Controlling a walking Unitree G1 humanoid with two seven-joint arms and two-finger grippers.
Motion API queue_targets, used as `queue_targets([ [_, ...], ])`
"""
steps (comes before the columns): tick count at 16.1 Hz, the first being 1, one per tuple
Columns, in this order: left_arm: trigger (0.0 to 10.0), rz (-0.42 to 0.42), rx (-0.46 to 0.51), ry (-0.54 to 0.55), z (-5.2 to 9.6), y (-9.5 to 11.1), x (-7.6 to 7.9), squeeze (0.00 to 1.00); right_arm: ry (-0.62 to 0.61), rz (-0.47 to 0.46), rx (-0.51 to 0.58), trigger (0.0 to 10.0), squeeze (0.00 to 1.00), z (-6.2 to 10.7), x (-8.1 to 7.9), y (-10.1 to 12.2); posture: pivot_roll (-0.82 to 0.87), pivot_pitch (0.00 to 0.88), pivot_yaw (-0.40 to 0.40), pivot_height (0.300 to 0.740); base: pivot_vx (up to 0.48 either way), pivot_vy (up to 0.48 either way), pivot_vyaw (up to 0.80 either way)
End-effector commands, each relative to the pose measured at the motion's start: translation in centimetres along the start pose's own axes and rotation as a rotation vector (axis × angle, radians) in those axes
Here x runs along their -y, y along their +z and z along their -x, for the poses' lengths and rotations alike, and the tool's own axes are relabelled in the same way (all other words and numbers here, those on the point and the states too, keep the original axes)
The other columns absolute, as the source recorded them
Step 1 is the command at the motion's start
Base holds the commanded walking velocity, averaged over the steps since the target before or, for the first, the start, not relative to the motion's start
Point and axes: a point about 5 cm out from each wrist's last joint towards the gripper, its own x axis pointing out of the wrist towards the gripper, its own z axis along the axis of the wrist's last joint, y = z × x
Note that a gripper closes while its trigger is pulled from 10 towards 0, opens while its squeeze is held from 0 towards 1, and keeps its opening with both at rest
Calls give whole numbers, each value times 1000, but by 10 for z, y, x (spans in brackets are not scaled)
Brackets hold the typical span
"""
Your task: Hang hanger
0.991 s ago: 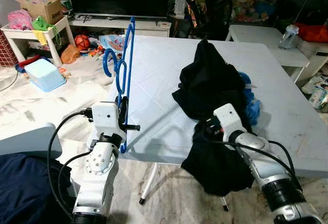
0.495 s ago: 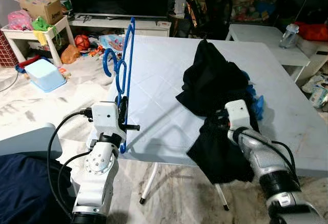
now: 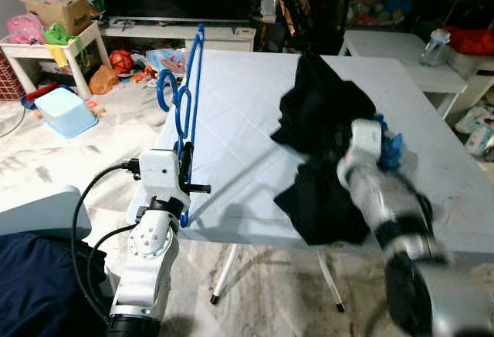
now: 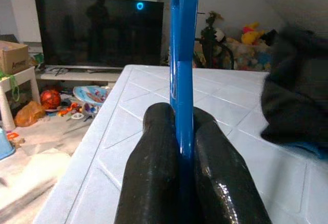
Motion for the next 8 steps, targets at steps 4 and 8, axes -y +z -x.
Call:
queue_targets([
  [4, 10000, -9, -111, 39, 8, -22, -8, 0, 38, -172, 254, 0, 0, 0, -28, 94, -37, 0, -85, 740, 0, 0, 0],
  [8, 10000, -12, -98, 59, 6, -20, -11, 0, 136, -300, 572, 0, 0, 26, -47, 185, -31, 0, -92, 740, 0, 0, 0],
])
